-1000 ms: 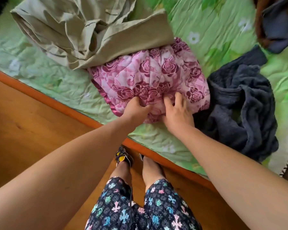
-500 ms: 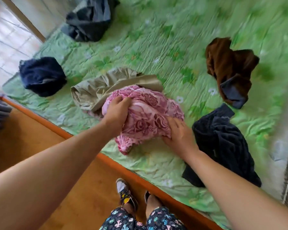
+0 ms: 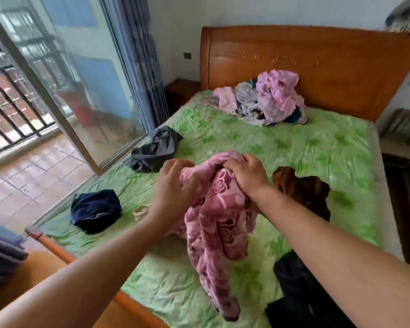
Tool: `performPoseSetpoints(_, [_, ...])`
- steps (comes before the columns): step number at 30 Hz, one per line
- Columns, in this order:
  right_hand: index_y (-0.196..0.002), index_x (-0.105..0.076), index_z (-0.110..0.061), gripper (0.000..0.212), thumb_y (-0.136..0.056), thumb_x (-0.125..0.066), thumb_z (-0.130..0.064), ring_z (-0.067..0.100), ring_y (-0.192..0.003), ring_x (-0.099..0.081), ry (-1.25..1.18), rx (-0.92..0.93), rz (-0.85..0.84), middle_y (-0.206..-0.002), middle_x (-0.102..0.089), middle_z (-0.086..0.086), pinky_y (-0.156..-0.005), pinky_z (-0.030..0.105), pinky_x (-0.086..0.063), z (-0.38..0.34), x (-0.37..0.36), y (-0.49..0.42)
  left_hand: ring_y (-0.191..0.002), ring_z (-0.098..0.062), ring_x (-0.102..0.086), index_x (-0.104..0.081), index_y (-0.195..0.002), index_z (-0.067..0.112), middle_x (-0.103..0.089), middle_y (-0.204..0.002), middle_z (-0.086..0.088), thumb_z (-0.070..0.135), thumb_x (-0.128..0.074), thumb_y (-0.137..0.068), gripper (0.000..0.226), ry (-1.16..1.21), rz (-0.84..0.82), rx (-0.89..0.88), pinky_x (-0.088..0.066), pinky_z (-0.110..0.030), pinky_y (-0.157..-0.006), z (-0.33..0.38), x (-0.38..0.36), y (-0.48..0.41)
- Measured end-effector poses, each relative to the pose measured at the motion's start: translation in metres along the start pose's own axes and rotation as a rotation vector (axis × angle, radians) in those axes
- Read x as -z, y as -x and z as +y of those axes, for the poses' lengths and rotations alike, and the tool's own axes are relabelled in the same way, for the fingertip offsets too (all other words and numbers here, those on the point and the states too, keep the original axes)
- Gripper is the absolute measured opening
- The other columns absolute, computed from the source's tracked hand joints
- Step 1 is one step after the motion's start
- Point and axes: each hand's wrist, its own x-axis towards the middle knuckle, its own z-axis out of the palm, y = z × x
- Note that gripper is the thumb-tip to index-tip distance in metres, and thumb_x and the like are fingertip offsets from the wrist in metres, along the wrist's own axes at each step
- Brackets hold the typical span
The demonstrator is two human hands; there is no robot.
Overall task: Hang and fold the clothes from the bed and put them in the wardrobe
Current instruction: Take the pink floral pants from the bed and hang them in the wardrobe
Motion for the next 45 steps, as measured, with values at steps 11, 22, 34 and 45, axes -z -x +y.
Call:
performPoseSetpoints(11, [-0.105, -0.072, 0.005, 0.035, -0.080, -0.079, -0.018, 0.037, -0.084, -0.073, -0.308, -0.211, 0.007, -0.100, -0.073, 0.026, -0.080, 0.051, -0.061, -0.077, 0.006, -0.001, -0.110, -0.007, -0.066, -0.065, -0.120, 0.035, -0.072, -0.113, 0.014, 0.015, -0.058, -0.076, 0.048, 0.327, -0.467, 0.038, -0.055, -0.044, -0.098, -0.003, 0.011, -0.015])
performPoseSetpoints(22, [-0.139, -0.050, -0.029, 0.071, -0.078, -0.086, -0.024, 0.020, -0.109, -0.070, -0.187, -0.038, -0.314, -0.124, -0.069, 0.001, -0.091, 0.039, -0.057, -0.048, -0.001, 0.031, -0.055, -0.020, -0.065, -0.067, -0.081, 0.010, -0.066, -0.066, -0.009, -0.001, -0.043, -0.086, 0.027, 0.832, -0.249, 0.455, -0.057, -0.035, -0.055, 0.042, 0.029, -0.106])
performPoseSetpoints(34, [-0.090, -0.066, -0.013, 0.015, -0.097, -0.056, -0.022, 0.020, -0.066, -0.060, 0.095, -0.010, 0.369, -0.072, -0.064, -0.001, -0.053, 0.023, -0.041, -0.020, -0.013, 0.018, -0.091, -0.025, -0.067, -0.055, -0.122, 0.016, -0.064, -0.111, -0.012, 0.019, -0.058, -0.088, 0.034, 0.242, -0.371, 0.198, -0.058, -0.036, -0.069, 0.012, 0.042, -0.142])
performPoseSetpoints(45, [-0.099, -0.067, -0.002, 0.014, -0.090, -0.065, -0.013, 0.025, -0.050, -0.070, -0.643, -0.348, 0.383, -0.088, -0.071, 0.020, -0.043, 0.030, -0.053, -0.061, -0.001, -0.004, -0.133, 0.002, -0.048, -0.020, -0.158, 0.025, -0.047, -0.149, 0.006, 0.022, -0.091, -0.072, 0.111, 0.363, -0.966, -0.275, -0.039, -0.023, -0.112, 0.017, 0.022, -0.058])
